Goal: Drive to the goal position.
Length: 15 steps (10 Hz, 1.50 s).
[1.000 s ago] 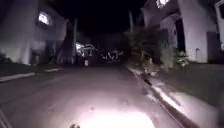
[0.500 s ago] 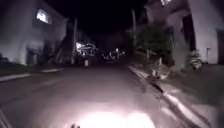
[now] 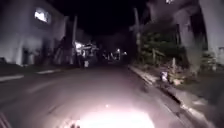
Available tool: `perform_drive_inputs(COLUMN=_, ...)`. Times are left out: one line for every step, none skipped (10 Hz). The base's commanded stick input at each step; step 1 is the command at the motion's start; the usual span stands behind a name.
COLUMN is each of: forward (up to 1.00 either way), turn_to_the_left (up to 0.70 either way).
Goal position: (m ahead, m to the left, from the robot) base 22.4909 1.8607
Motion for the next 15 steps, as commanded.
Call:
perform_drive_inputs(forward=1.00, turn_to_the_left=-0.27)
perform_drive_inputs(forward=1.00, turn_to_the_left=-0.27)
perform_drive_inputs(forward=1.00, turn_to_the_left=-0.27)
perform_drive_inputs(forward=1.00, turn_to_the_left=-0.27)
perform_drive_inputs(forward=1.00, turn_to_the_left=-0.27)
perform_drive_inputs(forward=1.00, turn_to_the_left=-0.27)
perform_drive_inputs(forward=1.00, turn_to_the_left=-0.27)
perform_drive_inputs(forward=1.00, turn_to_the_left=-0.08)
perform_drive_inputs(forward=1.00, turn_to_the_left=0.00)
perform_drive_inputs(forward=1.00, turn_to_the_left=0.00)
perform_drive_inputs(forward=1.00, turn_to_the_left=0.00)
perform_drive_inputs(forward=1.00, turn_to_the_left=0.00)
perform_drive_inputs(forward=1.00, turn_to_the_left=0.00)
perform_drive_inputs(forward=1.00, turn_to_the_left=0.00)
perform_drive_inputs(forward=1.00, turn_to_the_left=0.00)
